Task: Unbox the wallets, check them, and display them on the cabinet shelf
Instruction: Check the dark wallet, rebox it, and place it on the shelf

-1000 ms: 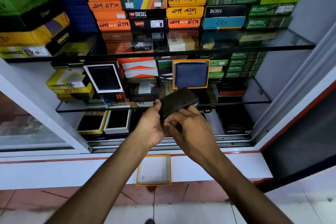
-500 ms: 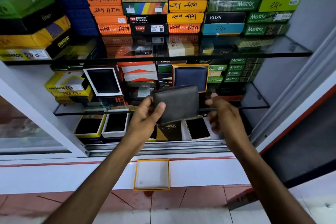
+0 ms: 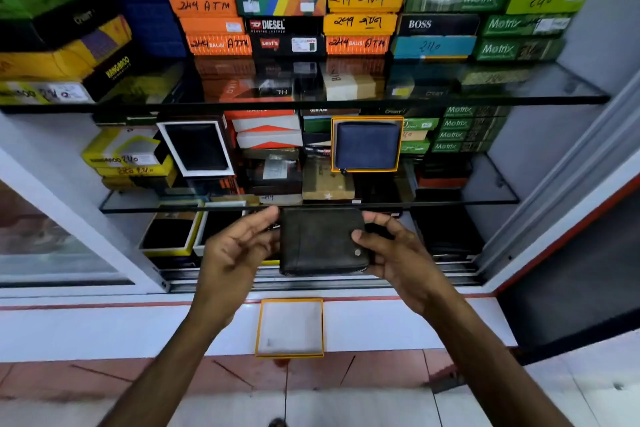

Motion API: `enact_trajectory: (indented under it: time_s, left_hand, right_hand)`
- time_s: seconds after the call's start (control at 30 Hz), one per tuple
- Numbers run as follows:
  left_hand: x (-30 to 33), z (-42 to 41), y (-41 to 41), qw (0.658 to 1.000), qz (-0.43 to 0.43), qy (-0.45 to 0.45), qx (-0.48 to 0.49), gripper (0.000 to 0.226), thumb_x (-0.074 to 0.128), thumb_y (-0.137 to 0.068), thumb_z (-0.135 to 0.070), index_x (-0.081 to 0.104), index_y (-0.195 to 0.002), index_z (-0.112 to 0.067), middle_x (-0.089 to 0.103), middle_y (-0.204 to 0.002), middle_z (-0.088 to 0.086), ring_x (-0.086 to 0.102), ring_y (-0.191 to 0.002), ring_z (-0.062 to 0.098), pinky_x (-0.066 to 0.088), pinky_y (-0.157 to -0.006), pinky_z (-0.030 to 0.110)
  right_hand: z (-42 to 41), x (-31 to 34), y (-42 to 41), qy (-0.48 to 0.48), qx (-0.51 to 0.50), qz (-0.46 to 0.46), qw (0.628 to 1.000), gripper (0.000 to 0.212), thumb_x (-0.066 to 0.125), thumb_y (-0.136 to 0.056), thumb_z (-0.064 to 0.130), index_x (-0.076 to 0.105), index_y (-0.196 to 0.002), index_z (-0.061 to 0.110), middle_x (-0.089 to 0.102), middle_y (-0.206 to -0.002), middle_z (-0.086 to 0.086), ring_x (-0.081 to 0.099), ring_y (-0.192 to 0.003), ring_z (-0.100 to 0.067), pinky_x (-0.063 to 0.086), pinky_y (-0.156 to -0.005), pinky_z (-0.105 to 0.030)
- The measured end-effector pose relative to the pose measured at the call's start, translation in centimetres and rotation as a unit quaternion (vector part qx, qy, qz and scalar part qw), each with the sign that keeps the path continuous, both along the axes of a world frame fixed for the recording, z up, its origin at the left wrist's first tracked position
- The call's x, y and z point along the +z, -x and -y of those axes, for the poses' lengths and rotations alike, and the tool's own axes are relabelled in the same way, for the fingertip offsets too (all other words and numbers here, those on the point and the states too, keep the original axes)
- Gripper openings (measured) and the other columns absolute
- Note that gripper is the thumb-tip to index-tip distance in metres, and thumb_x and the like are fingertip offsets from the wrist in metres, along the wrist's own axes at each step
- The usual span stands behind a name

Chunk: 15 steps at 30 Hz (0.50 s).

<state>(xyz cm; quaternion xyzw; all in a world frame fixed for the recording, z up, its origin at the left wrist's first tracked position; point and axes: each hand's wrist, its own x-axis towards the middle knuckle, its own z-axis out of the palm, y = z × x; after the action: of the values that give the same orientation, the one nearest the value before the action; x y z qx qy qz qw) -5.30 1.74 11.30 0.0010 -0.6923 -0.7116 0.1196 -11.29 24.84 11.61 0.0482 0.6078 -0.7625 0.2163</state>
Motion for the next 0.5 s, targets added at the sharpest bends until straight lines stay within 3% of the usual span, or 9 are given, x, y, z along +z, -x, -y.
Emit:
enact_trajectory:
  time_s: [0.13, 0.23, 0.33, 0.4, 0.5]
  left_hand:
    - [-2.8, 1.7, -0.8, 0.986, 0.128, -0.083, 0.065, 0.025, 0.062, -0.086, -0.005, 0.07, -0.11, -0.008, 0.076, -0.103, 0.008, 0.071, -0.099, 0.029, 0.059, -0.079, 0.03]
    - [-5.7, 2.6, -2.0, 0.976, 0.194, -0.042, 0.084, 0.031, 0.073, -0.076, -0.002, 0.071, -0.107, -0.004, 0.077, -0.098, 0.013, 0.072, -0.094, 0.026, 0.058, -0.078, 0.028]
    - [-8.5, 3.2, -2.9, 0.964, 0.244, -0.035, 0.103, 0.03, 0.074, -0.075, 0.002, 0.071, -0.104, 0.0, 0.075, -0.099, 0.021, 0.071, -0.095, 0.034, 0.057, -0.087, 0.043]
    - [-10.4, 3.3, -3.1, 0.953, 0.275, -0.028, 0.128, 0.023, 0.073, -0.076, 0.003, 0.073, -0.098, -0.001, 0.076, -0.091, 0.018, 0.072, -0.091, 0.036, 0.059, -0.083, 0.044]
    - [-13.4, 3.6, -3.3, 0.932, 0.328, 0.027, 0.154, 0.018, 0.076, -0.075, -0.002, 0.076, -0.084, -0.018, 0.078, -0.082, 0.007, 0.073, -0.086, 0.03, 0.059, -0.084, 0.045]
  right_hand:
    - [1.7, -2.4, -1.5, -0.04, 0.015, 0.014, 0.999, 0.027, 0.074, -0.084, 0.011, 0.065, -0.108, 0.02, 0.076, -0.095, 0.0, 0.074, -0.076, -0.012, 0.058, -0.069, -0.027]
    - [3.3, -5.0, -2.6, -0.061, 0.022, 0.036, 0.997, 0.015, 0.073, -0.085, 0.009, 0.068, -0.098, 0.013, 0.076, -0.086, -0.002, 0.073, -0.071, -0.012, 0.058, -0.063, -0.023]
    - [4.5, -8.1, -3.4, -0.105, 0.011, 0.055, 0.993, 0.013, 0.077, -0.082, 0.009, 0.072, -0.094, 0.007, 0.076, -0.086, -0.009, 0.073, -0.073, -0.019, 0.062, -0.071, -0.033]
    - [5.2, -10.3, -3.9, -0.133, -0.005, 0.069, 0.989, 0.008, 0.082, -0.077, 0.011, 0.074, -0.078, 0.014, 0.076, -0.075, -0.006, 0.073, -0.071, -0.02, 0.063, -0.073, -0.039]
    - [6.1, -13.4, -4.3, -0.215, -0.001, 0.065, 0.974, 0.022, 0.086, -0.073, 0.017, 0.074, -0.056, 0.025, 0.073, -0.059, 0.007, 0.074, -0.063, -0.014, 0.063, -0.066, -0.031]
